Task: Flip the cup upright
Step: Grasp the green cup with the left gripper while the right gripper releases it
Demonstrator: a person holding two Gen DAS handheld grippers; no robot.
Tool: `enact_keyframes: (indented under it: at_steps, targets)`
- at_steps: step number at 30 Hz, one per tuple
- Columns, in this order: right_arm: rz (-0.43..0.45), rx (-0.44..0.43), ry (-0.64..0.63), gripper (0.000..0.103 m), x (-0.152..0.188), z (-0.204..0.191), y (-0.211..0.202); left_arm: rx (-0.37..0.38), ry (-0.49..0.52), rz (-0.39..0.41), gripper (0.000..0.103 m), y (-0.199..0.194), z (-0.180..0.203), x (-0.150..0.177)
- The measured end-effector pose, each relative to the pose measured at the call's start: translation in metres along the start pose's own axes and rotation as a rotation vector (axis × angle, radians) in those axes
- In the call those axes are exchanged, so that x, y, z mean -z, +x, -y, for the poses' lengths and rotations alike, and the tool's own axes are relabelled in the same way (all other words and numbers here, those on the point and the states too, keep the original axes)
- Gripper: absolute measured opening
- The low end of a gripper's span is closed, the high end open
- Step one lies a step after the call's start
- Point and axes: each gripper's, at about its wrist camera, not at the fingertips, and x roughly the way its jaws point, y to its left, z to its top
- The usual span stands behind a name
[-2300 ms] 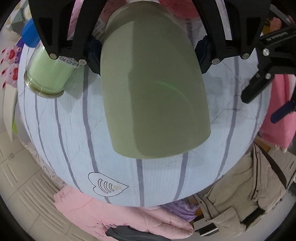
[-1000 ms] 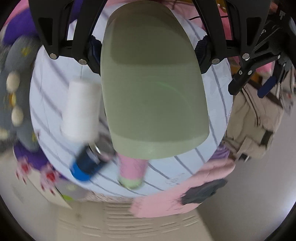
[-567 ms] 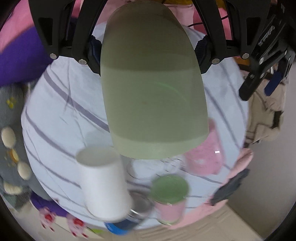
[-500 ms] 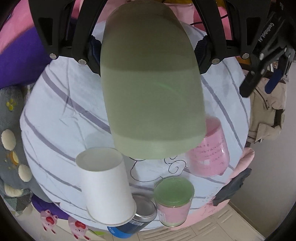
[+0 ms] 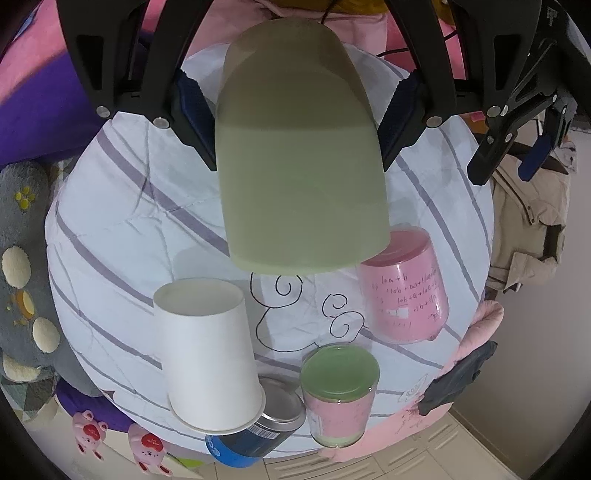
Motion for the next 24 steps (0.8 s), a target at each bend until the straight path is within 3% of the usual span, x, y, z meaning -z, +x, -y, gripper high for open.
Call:
enact_keyframes:
  at_steps: [16,24]
  targets:
    - [0.060,-0.061,-0.028,0.082,0.000,0.005,-0.029,0.016,-0.011,-0.004,0.103,-0.015,0.024,-0.001]
    - [0.147,-0.025,0.005,0.082,-0.003,0.025,-0.056,0.076,0.013,0.007,0.103,-0.027,0.051,0.000]
